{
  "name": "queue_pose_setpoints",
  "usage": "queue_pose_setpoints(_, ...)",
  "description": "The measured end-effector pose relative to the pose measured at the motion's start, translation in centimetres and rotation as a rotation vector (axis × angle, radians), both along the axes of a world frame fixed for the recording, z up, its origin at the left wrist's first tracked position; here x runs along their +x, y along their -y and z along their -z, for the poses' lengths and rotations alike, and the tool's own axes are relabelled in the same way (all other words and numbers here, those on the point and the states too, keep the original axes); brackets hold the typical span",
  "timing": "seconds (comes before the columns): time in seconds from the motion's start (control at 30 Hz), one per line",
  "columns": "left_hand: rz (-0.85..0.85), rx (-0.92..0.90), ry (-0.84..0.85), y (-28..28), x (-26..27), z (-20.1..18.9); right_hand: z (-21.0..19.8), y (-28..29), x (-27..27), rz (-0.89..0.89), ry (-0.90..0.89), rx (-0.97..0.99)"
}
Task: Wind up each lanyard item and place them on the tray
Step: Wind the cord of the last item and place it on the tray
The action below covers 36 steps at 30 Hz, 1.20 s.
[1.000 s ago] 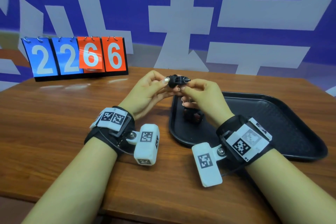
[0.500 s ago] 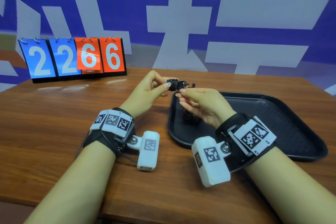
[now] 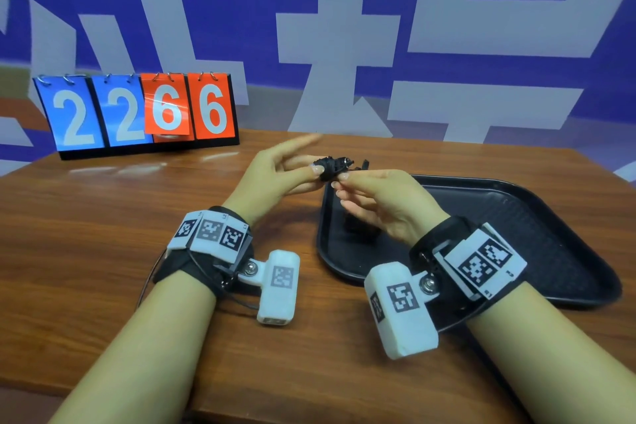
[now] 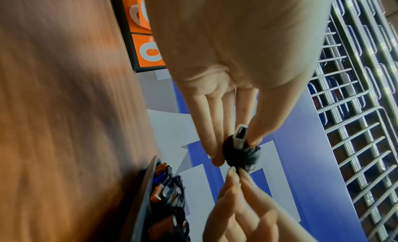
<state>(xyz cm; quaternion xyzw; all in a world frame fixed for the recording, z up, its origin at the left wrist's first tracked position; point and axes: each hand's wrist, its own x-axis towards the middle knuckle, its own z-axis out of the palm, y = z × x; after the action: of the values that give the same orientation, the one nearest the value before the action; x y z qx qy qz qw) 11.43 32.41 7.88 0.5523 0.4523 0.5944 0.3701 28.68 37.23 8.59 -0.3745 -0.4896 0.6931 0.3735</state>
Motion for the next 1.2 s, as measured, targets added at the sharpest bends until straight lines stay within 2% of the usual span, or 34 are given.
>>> queue_pose_setpoints(0.17, -0.017, -0.017, -0.100, 0.04, 0.06, 0.22, 0.05, -0.12, 0.17, 0.017, 0.021, 0.073)
queue_pose_setpoints(0.33, -0.039, -0.031, -0.141, -0.11, -0.09, 0.33, 0.39, -0.18, -0.05, 0.031, 0.145, 0.256)
queue_pose_setpoints(0.47, -0.105, 0.018, -0.183, -0.20, -0.39, 0.48, 0.27, -0.07, -0.27, 0.069, 0.213, 0.430)
queue_pose_setpoints(0.57, -0.162, 0.064, -0.232, -0.25, -0.39, 0.46, 0.17, 0.04, -0.32, 0.083, 0.221, 0.479)
queue_pose_setpoints(1.03, -0.246, 0.127, -0.489, -0.33, -0.26, 0.57, 0.08, 0.34, -0.25, 0.093, 0.222, 0.386)
queue_pose_setpoints(1.2, -0.250, 0.125, -0.501, -0.36, -0.21, 0.64, 0.11, 0.73, -0.41, 0.104, 0.199, 0.344)
